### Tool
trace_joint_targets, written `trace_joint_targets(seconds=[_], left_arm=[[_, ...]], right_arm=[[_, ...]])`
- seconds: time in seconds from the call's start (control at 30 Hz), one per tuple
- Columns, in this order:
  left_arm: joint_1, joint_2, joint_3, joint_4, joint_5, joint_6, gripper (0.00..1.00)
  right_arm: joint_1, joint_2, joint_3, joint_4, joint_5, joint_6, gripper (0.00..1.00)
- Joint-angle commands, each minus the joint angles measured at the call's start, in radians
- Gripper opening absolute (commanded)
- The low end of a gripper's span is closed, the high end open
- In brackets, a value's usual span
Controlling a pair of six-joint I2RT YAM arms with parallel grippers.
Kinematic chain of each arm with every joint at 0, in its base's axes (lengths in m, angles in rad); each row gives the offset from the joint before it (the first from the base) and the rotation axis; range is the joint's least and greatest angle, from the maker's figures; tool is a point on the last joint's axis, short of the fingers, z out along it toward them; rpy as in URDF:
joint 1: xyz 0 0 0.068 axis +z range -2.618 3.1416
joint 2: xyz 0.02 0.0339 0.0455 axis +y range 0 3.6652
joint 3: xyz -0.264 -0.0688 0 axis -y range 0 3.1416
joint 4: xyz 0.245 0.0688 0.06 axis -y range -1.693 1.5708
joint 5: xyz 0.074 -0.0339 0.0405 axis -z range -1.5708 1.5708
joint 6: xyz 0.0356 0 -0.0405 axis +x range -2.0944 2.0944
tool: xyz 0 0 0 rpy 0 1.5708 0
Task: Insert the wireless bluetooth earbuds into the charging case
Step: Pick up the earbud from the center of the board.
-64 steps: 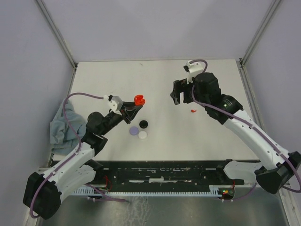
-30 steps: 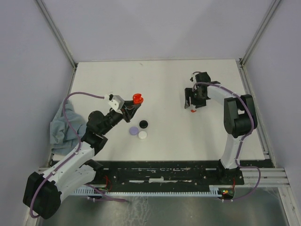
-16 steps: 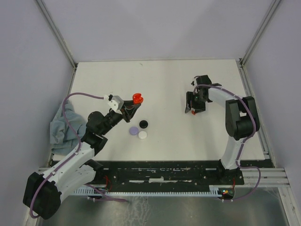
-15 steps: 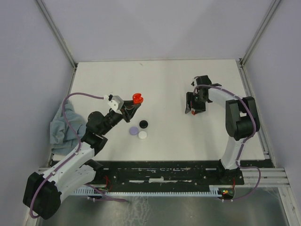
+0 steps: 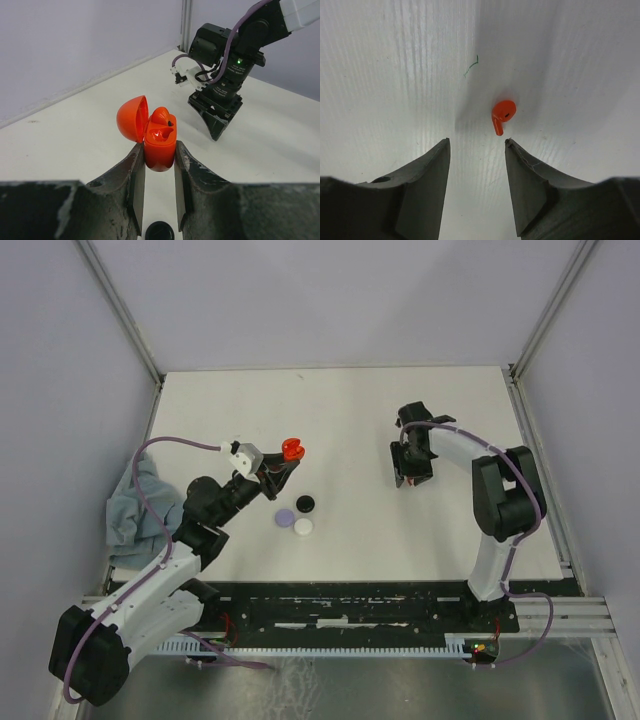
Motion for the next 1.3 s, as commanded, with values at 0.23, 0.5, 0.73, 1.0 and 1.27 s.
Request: trace_joint_targets(seconds=[0.23, 0.5, 0.73, 1.0, 1.27], left_arm=[[0.002, -0.011, 0.004, 0.064, -0.004, -0.001, 0.03], [0.002, -0.014, 0.004, 0.064, 0.0, -0.002, 0.03], [0.002, -0.014, 0.003, 0.062, 0.002, 0.0, 0.03], [0.002, -0.013, 0.004, 0.06, 0.002, 0.003, 0.03], [0.002, -0.006, 0.007, 0.058, 0.009, 0.008, 0.03]], right_arm=[[0.018, 0.062, 0.146, -0.077, 0.128, -0.1, 0.53], [0.018, 0.12, 0.202, -0.104, 0.131, -0.129, 0.5], [0.016, 0.165, 0.239, -0.118, 0.131, -0.141, 0.48], [0.003, 0.189, 0.256, -0.146, 0.098, -0.144, 0.43], [0.0, 0.178, 0.236, -0.158, 0.066, -0.13, 0.4]])
